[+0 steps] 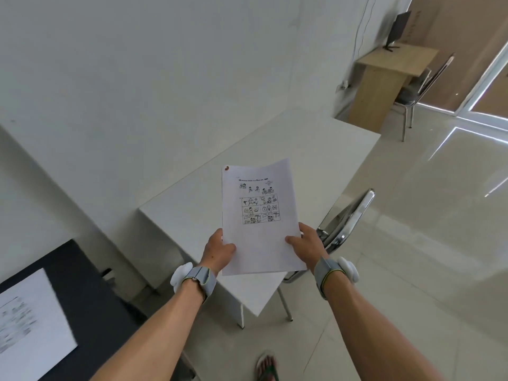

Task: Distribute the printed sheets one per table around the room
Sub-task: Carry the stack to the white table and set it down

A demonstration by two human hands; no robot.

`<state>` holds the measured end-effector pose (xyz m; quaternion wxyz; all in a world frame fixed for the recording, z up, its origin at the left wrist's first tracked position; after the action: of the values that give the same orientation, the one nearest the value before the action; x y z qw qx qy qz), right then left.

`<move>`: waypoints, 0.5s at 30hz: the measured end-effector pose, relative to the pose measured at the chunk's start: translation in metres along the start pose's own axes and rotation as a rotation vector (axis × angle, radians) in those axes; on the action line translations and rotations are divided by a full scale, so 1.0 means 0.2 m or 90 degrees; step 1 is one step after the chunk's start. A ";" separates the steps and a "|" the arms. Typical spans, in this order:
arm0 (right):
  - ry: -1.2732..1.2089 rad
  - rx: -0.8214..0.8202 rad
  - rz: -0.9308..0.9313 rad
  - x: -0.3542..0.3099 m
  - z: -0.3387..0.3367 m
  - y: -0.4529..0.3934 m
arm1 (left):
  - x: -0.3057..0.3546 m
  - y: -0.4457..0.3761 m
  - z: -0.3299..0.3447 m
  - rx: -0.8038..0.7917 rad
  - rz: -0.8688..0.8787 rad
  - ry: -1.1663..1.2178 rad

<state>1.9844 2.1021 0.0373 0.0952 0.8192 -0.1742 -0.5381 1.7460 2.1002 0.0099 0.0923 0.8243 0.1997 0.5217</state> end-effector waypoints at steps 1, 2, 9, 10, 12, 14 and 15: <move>-0.002 -0.002 0.007 -0.02 -0.05 -0.07 | 0.06 -0.06 0.05 -0.002 -0.004 0.001; -0.003 0.002 0.011 -0.03 -0.11 -0.16 | 0.12 -0.12 0.12 -0.005 -0.006 -0.003; 0.016 0.017 -0.002 -0.10 -0.44 -0.53 | 0.44 -0.38 0.43 -0.015 0.006 -0.018; 0.012 0.016 -0.009 -0.11 -0.50 -0.59 | 0.49 -0.42 0.48 -0.016 0.007 -0.018; 0.011 0.020 -0.015 -0.11 -0.61 -0.73 | 0.60 -0.50 0.59 -0.014 0.010 -0.013; 0.014 0.012 -0.018 -0.10 -0.72 -0.88 | 0.70 -0.57 0.72 -0.007 0.014 -0.009; 0.016 0.003 -0.019 -0.09 -0.78 -0.96 | 0.74 -0.61 0.78 -0.001 0.012 -0.007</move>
<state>2.1561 2.2807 0.0500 0.0875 0.8286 -0.1624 -0.5286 1.9142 2.2825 0.0198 0.0891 0.8290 0.1912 0.5180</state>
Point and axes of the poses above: each hand's wrist, its own y-axis away from the middle knuckle, its own z-axis out of the palm, x = y × z, the point moved 2 cm from there along -y, towards the middle knuckle, and after that the axes turned 5 degrees about x, right-handed, at the moved point
